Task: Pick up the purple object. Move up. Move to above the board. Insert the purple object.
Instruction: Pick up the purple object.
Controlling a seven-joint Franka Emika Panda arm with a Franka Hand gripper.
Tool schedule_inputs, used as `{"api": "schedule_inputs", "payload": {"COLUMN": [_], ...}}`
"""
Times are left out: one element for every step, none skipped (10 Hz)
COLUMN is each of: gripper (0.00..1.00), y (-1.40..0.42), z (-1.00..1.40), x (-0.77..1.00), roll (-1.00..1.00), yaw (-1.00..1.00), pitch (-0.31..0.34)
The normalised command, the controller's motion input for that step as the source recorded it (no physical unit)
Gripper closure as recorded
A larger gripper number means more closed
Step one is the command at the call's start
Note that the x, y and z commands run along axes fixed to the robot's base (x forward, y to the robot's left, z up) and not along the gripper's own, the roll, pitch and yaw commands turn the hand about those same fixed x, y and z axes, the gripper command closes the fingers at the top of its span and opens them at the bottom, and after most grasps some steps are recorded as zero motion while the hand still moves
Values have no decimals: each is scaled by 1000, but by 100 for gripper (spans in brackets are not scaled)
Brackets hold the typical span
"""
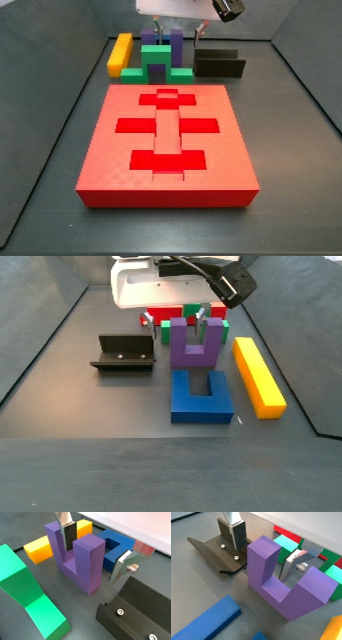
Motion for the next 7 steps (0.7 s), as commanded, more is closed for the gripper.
{"api": "schedule_inputs", "payload": {"gripper": [100, 100, 100, 100, 100, 100, 100], "y": [0, 0, 0, 0, 0, 0, 0], "z": [0, 0, 0, 0, 0, 0, 0], "x": [0, 0, 0, 0, 0, 0, 0], "roll": [0, 0, 0, 0, 0, 0, 0], "yaw": [0, 0, 0, 0, 0, 0, 0], "pitch": [0, 0, 0, 0, 0, 0, 0]}}
